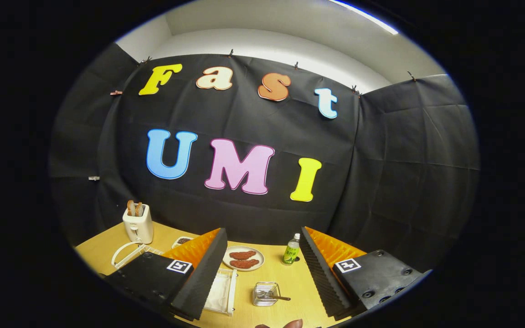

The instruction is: Take the plate from the dish rack, then take the spoon from the basket and place it into the plate.

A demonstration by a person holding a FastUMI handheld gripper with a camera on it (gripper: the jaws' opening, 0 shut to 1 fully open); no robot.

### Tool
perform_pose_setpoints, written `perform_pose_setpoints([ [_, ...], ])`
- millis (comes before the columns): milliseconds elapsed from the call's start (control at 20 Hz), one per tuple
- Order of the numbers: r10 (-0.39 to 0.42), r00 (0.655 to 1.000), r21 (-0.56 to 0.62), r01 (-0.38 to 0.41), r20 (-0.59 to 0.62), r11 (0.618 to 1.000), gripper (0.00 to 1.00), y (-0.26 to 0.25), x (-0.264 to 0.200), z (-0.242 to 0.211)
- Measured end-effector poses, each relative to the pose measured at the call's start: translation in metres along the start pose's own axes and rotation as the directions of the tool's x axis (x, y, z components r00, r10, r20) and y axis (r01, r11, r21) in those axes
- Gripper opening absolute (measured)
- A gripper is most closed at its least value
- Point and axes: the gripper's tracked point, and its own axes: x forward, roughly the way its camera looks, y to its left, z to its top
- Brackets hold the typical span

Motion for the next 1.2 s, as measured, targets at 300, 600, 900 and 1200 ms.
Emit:
perform_pose_setpoints([
  [300, 0.141, 0.976, 0.08, -0.129, -0.167, 0.988, 0.98, 0.053, 0.028, -0.033],
  [600, 0.234, 0.884, 0.234, -0.147, -0.404, 0.961, 0.98, 0.105, 0.063, -0.09],
  [900, 0.339, 0.72, 0.385, -0.108, -0.606, 0.917, 0.98, 0.177, 0.091, -0.163],
  [1200, 0.247, 0.621, 0.259, -0.073, -0.744, 0.963, 0.84, 0.211, 0.117, -0.237],
])
